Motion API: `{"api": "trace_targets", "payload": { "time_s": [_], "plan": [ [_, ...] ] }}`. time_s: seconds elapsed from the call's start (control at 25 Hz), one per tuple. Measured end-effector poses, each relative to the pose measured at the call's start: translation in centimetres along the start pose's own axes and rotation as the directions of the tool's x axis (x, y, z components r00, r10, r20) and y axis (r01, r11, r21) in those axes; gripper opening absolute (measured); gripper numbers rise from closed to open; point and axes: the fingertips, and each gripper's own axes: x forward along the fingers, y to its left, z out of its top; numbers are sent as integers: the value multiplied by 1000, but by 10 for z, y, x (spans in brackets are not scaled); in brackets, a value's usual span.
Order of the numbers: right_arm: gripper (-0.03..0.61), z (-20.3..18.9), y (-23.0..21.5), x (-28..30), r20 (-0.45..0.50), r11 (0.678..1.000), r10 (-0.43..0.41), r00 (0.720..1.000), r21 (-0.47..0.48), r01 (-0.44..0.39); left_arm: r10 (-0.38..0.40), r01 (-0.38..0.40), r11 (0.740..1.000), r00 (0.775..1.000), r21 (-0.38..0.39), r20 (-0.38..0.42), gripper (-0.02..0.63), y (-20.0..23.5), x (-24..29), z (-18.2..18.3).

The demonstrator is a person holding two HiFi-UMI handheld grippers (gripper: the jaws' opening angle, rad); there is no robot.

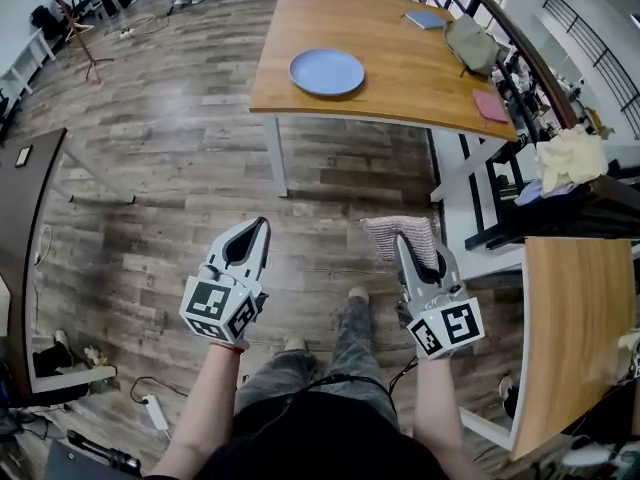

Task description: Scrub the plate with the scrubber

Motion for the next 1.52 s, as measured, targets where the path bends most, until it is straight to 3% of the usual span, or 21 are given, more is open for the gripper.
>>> {"api": "trace_targets", "payload": {
  "time_s": [0.2,0.36,0.6,0.84,1.2,1.52],
  "plan": [
    [78,-8,-37,52,14,997,57,998,51,-58,69,-70,998,998,9,13,-3,23,34,11],
    [78,0,-67,103,19,989,149,989,19,-150,126,-126,992,992,6,32,-3,36,77,24],
    [78,5,-110,150,24,971,240,971,-20,-239,146,-146,989,987,1,63,-3,39,151,32],
    [78,-9,-154,167,-4,962,274,962,21,-274,162,-162,987,986,-12,46,-3,32,205,25],
    [78,-24,-190,207,-19,949,313,950,55,-311,260,-258,965,965,-55,24,-3,59,231,10],
    [78,-41,-195,274,-67,938,344,937,74,-339,204,-204,977,979,-60,-8,-3,102,302,11]
  ]
}}
